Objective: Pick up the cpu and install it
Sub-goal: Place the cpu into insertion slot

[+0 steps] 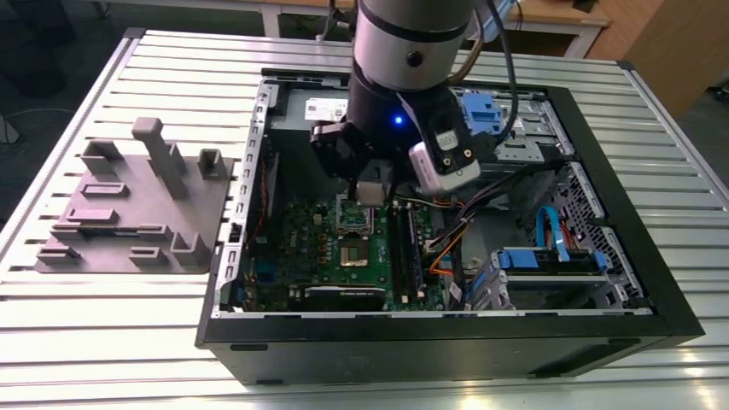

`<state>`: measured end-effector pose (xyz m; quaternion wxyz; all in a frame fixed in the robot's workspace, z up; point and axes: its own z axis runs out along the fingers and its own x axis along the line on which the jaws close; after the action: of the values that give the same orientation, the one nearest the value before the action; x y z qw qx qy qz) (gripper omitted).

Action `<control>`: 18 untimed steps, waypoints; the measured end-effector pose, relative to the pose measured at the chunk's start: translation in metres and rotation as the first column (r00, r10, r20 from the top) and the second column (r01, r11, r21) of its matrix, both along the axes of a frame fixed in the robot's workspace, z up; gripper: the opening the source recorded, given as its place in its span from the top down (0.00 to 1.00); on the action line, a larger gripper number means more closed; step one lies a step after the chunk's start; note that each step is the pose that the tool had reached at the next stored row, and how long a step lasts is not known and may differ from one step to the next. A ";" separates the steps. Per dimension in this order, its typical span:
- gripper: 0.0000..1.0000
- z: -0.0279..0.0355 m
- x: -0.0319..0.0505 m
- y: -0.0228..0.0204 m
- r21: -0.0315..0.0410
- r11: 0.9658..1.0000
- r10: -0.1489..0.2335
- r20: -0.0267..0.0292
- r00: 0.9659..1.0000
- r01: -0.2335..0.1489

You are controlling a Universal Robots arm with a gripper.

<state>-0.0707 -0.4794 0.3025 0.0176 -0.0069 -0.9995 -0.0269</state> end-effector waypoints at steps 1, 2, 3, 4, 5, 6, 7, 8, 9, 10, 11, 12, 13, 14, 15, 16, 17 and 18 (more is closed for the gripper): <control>0.53 -0.0018 -0.0001 -0.0001 0.000 1.000 0.010 -0.001 1.000 -0.010; 0.53 -0.0035 -0.0001 -0.0002 0.000 1.000 0.021 -0.002 1.000 -0.021; 0.53 -0.0053 -0.0001 -0.0002 0.000 1.000 0.028 -0.002 1.000 -0.028; 0.53 -0.0072 -0.0002 -0.0003 0.000 1.000 0.031 -0.002 1.000 -0.031; 0.53 -0.0091 -0.0003 -0.0006 0.000 1.000 0.031 -0.002 1.000 -0.031; 0.53 -0.0109 -0.0004 -0.0010 0.000 1.000 0.031 -0.002 1.000 -0.031; 0.53 -0.0127 -0.0006 -0.0014 0.000 1.000 0.031 -0.002 1.000 -0.031; 0.53 -0.0144 -0.0007 -0.0017 0.000 1.000 0.031 -0.002 1.000 -0.031; 0.53 -0.0163 -0.0009 -0.0020 0.000 1.000 0.031 -0.002 1.000 -0.031; 0.53 -0.0181 -0.0010 -0.0023 0.000 1.000 0.031 -0.002 1.000 -0.031; 0.53 -0.0199 -0.0011 -0.0025 0.000 1.000 0.031 -0.002 1.000 -0.031; 0.53 -0.0218 -0.0011 -0.0032 0.000 1.000 0.031 -0.002 1.000 -0.031; 0.53 -0.0236 -0.0012 -0.0040 0.000 1.000 0.031 -0.002 1.000 -0.031; 0.53 -0.0253 -0.0012 -0.0048 0.000 1.000 0.031 -0.002 1.000 -0.031; 0.53 -0.0265 -0.0013 -0.0055 -0.002 1.000 0.031 -0.002 1.000 -0.031; 0.53 -0.0274 -0.0013 -0.0058 -0.004 1.000 0.031 -0.002 1.000 -0.031; 0.53 -0.0283 -0.0012 -0.0059 -0.008 0.999 0.031 -0.002 1.000 -0.031; 0.53 -0.0294 -0.0012 -0.0060 -0.010 0.999 0.031 -0.002 1.000 -0.031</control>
<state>-0.0718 -0.4854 0.2731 0.0189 0.0086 -0.9996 -0.0215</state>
